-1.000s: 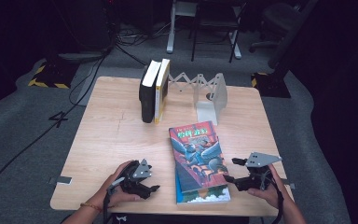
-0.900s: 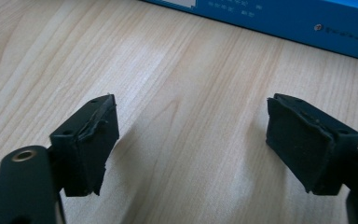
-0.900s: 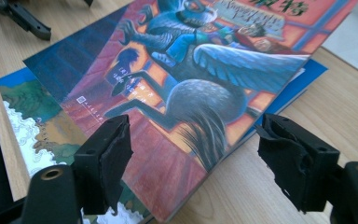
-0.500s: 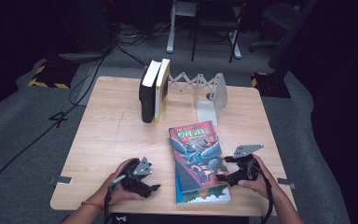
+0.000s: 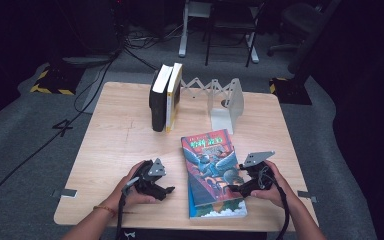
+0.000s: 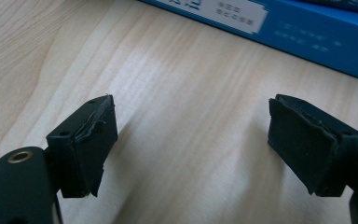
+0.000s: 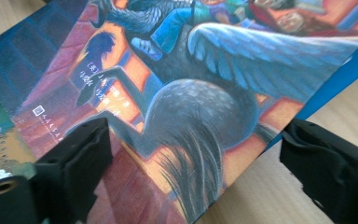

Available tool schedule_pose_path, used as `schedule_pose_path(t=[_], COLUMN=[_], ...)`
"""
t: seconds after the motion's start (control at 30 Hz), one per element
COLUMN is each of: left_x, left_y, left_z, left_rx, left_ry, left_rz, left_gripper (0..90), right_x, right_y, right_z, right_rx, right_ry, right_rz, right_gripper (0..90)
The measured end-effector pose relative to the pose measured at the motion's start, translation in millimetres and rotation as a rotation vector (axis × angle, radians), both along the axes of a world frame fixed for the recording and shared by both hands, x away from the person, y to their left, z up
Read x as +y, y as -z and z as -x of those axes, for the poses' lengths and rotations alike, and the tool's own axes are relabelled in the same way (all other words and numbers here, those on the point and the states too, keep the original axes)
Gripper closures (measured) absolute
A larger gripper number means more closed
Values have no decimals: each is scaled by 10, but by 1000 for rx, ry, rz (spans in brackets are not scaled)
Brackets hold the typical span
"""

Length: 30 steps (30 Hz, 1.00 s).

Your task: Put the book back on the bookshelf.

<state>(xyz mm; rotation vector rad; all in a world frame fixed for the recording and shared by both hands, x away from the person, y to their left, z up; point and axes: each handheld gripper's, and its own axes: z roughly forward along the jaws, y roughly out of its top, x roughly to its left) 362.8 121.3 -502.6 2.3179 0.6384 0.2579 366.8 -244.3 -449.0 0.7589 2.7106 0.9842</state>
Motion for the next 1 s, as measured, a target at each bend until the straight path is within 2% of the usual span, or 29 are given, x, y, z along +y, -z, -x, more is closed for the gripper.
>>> schedule_pose_path(t=[0.03, 0.07, 0.13, 0.3, 0.53, 0.63, 0.7, 0.77, 0.83, 0.9, 1.0], left_x=[-10, -26, -66, -202, -296, -308, -304, -286, -262, -244, -251], left_y=[-5, -8, -9, -20, -66, -63, -57, -58, -64, -65, -67], left_z=[-36, -80, -148, -270, -377, -408, -427, -442, -457, -475, -501], left_rx=[-6, -6, -7, -45, -75, -84, -90, -91, -90, -84, -84], left_ry=[-9, -12, -25, -26, -49, -61, -72, -82, -97, -102, -111], left_rz=[-1, 0, 1, -13, 27, 16, 19, 25, 32, 40, 31], left_gripper=[183, 193, 201, 229, 254, 256, 256, 258, 260, 262, 262], right_x=[-2, -1, 10, 26, 101, 155, 188, 218, 233, 236, 226], right_y=[-28, -45, -60, -64, -45, -35, -35, -42, -58, -66, -70], right_z=[19, 29, 35, -41, -229, -311, -336, -345, -331, -314, -300], right_rx=[-41, -65, -83, -68, -39, -29, -32, -34, -37, -34, -39], right_ry=[7, 6, -2, -9, -7, -4, -8, -20, -58, -83, -92], right_rz=[9, 15, 28, 20, -25, -38, -50, -63, -76, -87, -101], right_gripper=[246, 273, 278, 272, 259, 266, 332, 444, 562, 638, 685])
